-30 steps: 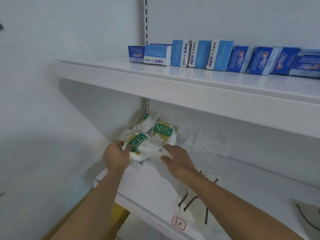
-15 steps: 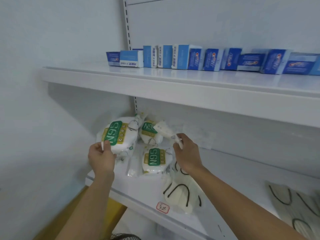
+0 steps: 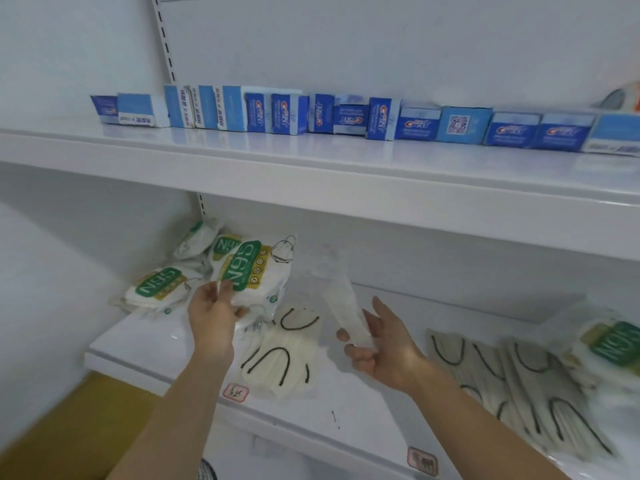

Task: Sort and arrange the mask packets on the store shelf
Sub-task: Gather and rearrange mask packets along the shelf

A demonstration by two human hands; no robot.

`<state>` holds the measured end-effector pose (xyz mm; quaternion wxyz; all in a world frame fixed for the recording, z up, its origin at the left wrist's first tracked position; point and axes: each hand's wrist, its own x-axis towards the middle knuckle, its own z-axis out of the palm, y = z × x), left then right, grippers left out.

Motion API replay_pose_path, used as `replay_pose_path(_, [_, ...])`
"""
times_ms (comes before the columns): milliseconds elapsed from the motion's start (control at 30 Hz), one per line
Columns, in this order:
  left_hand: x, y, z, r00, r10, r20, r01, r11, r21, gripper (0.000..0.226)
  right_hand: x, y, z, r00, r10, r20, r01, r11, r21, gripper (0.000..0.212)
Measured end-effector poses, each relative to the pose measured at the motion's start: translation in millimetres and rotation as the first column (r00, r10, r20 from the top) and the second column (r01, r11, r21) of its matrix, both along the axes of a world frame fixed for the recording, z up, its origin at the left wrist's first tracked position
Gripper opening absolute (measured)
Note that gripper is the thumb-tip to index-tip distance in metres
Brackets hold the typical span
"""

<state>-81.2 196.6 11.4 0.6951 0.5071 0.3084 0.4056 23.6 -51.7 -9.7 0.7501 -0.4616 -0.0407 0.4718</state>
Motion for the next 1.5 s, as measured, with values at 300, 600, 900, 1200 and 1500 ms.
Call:
replay_pose_path(300, [4.8, -27.5, -10.3, 0.999, -0.016, -0.043, 0.017, 1.000, 0.011, 0.013, -1.0, -12.1, -14.1, 0.810, -0.182, 0.558, 0.442, 0.814, -0.377, 0.017])
replay_pose_path(600, [-27.4, 24.9, -21.3, 0.985, 0.132, -0.112, -0.136, 0.990, -0.030, 0.011, 11.1, 39.4, -20.6, 0.329, 0.199, 0.923, 0.751, 0.537, -0.383, 0.034])
replay_pose_path(900, [-105.9, 68.6, -30.7, 0.961, 0.250, -0.116, -0.268, 0.945, -0.185, 0.017, -21.0, 197.0, -21.0, 0.013, 0.696, 0.718, 0.330, 0.675, -0.660, 0.077])
replay_pose_path(1200, [-120.8, 71.0, -10.0, 0.978, 0.202, -0.046, -0.207, 0.963, -0.171, 0.012, -14.1, 226.0, -15.0, -0.063, 0.411, 0.910, 0.365, 0.858, -0.362, 0.042])
replay_pose_path(1500, [-4.9, -39.1, -1.0, 0.977, -0.206, 0.063, 0.212, 0.971, -0.109, 0.008, 10.6, 33.9, 7.6, 0.005, 0.242, 0.970, 0.745, 0.646, -0.165, 0.043])
